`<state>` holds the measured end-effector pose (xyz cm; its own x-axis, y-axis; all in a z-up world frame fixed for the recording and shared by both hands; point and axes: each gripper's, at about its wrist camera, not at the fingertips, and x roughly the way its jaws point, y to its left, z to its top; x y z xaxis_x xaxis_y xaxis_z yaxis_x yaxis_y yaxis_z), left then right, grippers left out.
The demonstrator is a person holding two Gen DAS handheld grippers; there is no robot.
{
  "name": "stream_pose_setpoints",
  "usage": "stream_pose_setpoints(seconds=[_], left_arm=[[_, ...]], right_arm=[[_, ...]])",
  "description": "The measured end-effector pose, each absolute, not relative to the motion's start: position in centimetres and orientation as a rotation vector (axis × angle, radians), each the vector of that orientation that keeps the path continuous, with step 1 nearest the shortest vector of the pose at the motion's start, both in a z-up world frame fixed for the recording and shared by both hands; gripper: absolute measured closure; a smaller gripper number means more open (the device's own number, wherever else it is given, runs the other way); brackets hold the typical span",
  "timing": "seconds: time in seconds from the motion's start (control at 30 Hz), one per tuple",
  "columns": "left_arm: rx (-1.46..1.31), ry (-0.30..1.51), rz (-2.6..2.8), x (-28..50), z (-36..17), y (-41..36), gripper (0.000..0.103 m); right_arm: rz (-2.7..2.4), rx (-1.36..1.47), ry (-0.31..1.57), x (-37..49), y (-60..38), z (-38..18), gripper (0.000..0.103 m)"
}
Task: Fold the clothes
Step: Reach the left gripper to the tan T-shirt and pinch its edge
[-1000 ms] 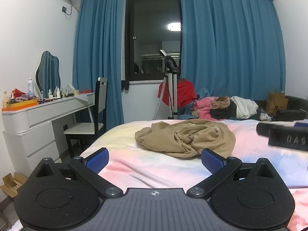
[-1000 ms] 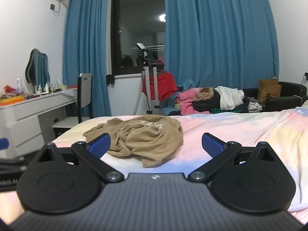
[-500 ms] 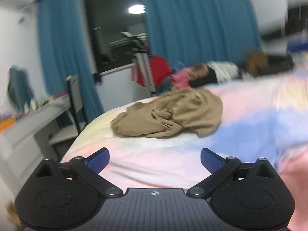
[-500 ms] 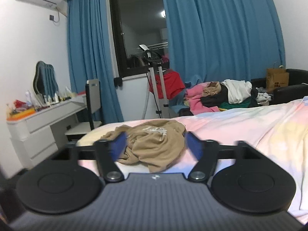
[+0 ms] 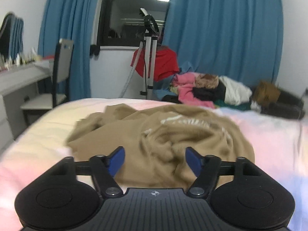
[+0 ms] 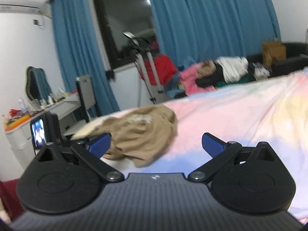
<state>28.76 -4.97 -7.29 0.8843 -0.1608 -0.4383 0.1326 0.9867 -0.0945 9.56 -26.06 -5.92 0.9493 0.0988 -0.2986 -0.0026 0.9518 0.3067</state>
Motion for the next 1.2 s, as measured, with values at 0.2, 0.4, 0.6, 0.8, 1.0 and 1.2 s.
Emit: stream_pose_setpoints(seconds=[0.2,0.4,0.6,0.8,1.0,1.2], left_arm=[[-0.092,0.518,-0.128,32.2,-9.5,-5.4,0.087],[-0.090,0.394,-0.159,27.8,-5.7,-4.2,0.091],[-0.071,0.276,-0.260,18.2,-1.4,-2.6,0.091],[-0.070,0.208,-0.377,8.4,1.5,-1.8,0.091],[-0.104,0.192,-0.445,1.2,3.0,0.4,0.091],[-0.171,0.220,-0.415,-0.3,0.9,3.8,0.091]], right_arm=[[0.046,0.373,0.392,12.6,-27.1,-8.9,0.000],[0.029,0.382,0.431,14.1,-27.2,-10.3,0.000],[0.016,0.359,0.383,12.8,-26.3,-10.0,0.000],[0.051,0.302,0.351,11.0,-24.5,-9.1,0.000],[0.115,0.221,0.313,7.2,-22.3,-6.9,0.000],[0.220,0.182,0.379,5.6,-19.2,-7.0,0.000]])
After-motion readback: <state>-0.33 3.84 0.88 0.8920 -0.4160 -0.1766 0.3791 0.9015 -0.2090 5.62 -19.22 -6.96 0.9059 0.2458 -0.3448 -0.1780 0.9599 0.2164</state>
